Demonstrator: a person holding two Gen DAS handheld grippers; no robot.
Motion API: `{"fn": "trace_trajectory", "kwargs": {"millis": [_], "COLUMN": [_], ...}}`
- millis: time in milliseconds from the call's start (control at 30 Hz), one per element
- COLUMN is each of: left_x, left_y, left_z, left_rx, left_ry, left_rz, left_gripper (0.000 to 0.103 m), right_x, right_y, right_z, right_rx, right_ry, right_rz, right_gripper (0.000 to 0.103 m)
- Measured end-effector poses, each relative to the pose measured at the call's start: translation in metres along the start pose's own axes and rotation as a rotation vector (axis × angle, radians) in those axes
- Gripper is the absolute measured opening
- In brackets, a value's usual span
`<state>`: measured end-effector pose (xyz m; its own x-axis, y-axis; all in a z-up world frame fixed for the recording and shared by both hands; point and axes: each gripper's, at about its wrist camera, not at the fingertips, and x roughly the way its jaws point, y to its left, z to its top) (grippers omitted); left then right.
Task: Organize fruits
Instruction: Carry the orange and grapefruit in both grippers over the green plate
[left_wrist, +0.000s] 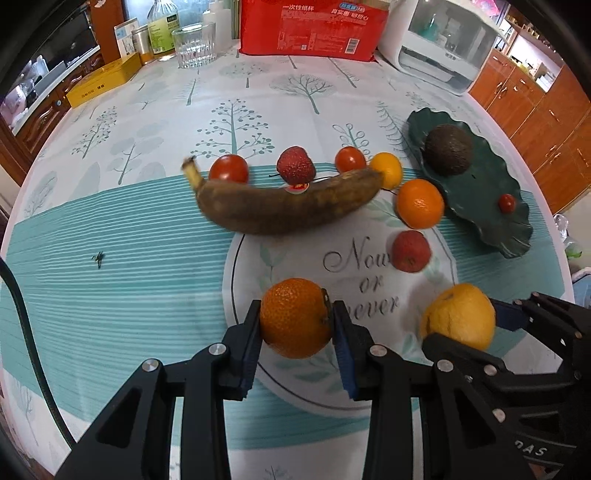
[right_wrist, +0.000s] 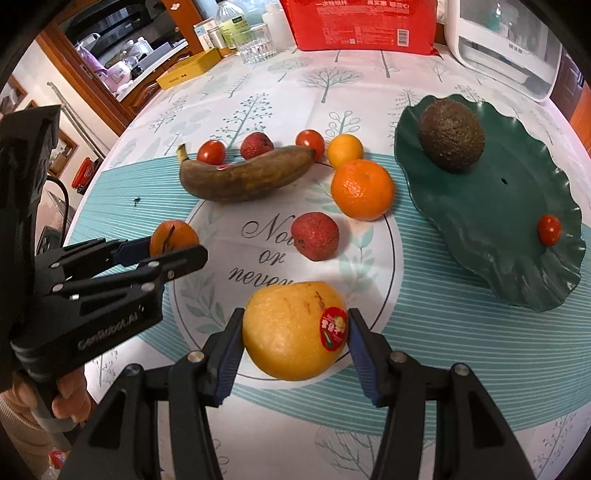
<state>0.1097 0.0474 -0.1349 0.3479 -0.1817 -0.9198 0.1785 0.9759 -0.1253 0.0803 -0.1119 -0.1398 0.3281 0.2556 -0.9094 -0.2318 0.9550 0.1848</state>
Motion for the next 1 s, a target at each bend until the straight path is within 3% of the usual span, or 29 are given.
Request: {"fn": "trace_trajectory", "kwargs": {"millis": [233,567,833,1000], "left_x": [-0.031,-0.077,-0.093,-0.076], "left_y": [-0.009,-0.051,-0.108,-0.137], "left_z": [0.0,0.033,0.074,0.099], "left_rx": [-0.002,0.077,0.186,0.215], "left_ry": [-0.019,-0.102,-0.165,-0.173], "left_rz": [-0.031,-0.095,-0.144,-0.137], "left_gripper": [0.034,0.035,0.035,0.035], "right_x": [-0.019,-0.064,-0.104,-0.116], "right_y": [0.002,-0.022,-0.076,-0.125], "right_z": [-0.002,0.001,0.02,0.042], "right_rx": [-0.011,0.029,0.125,0.212], "right_ry": [-0.033,-0.128,-0.23,-0.273], "right_rz": [-0.002,-0.039,-0.14,-0.24], "right_gripper": [0.054,0.054,0.054,0.054]}}
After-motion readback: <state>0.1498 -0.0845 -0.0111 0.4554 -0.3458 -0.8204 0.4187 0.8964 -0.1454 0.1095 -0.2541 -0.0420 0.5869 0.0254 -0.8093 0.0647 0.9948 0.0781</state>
